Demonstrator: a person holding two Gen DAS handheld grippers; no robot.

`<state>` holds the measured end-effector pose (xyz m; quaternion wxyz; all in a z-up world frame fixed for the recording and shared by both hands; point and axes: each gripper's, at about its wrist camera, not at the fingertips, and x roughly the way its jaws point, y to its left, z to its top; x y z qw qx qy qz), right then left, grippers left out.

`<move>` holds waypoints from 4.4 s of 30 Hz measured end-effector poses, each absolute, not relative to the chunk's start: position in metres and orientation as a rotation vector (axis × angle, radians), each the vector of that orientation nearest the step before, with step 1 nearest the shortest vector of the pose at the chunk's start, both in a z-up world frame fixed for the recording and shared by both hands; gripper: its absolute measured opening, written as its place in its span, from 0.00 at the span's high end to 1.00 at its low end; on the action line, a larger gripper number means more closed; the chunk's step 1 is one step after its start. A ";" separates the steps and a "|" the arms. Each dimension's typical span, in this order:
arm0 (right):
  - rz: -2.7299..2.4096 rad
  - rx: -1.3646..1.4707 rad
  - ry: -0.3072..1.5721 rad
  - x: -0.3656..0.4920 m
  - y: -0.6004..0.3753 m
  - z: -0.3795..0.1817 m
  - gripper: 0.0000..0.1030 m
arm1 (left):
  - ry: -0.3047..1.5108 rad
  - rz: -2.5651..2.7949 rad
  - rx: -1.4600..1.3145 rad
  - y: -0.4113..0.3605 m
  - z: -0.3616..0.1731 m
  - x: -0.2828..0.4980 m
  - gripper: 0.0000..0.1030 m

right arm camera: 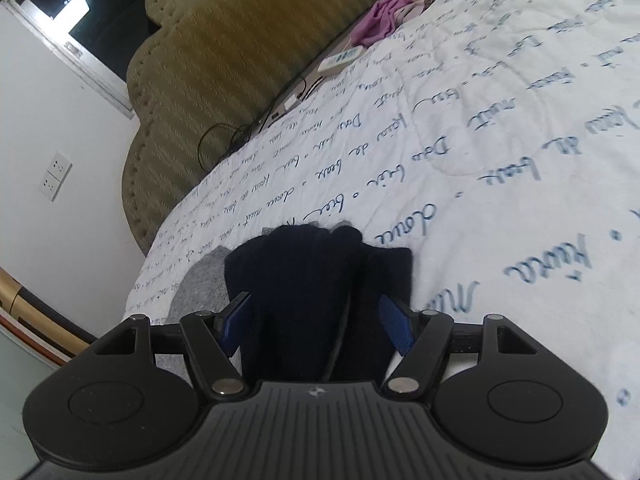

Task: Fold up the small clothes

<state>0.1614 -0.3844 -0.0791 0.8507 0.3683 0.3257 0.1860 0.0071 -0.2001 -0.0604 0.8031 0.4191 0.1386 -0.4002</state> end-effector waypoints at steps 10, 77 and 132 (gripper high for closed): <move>0.395 0.790 0.685 0.149 -0.386 -0.082 0.32 | 0.349 -0.805 0.884 -0.211 -0.055 0.025 0.36; 0.148 0.360 0.696 0.107 -0.324 -0.053 0.24 | 0.614 -0.289 0.358 -0.114 -0.022 0.132 0.07; 0.208 0.391 0.663 0.142 -0.330 -0.045 0.25 | 0.621 -0.315 0.060 -0.065 -0.003 0.191 0.08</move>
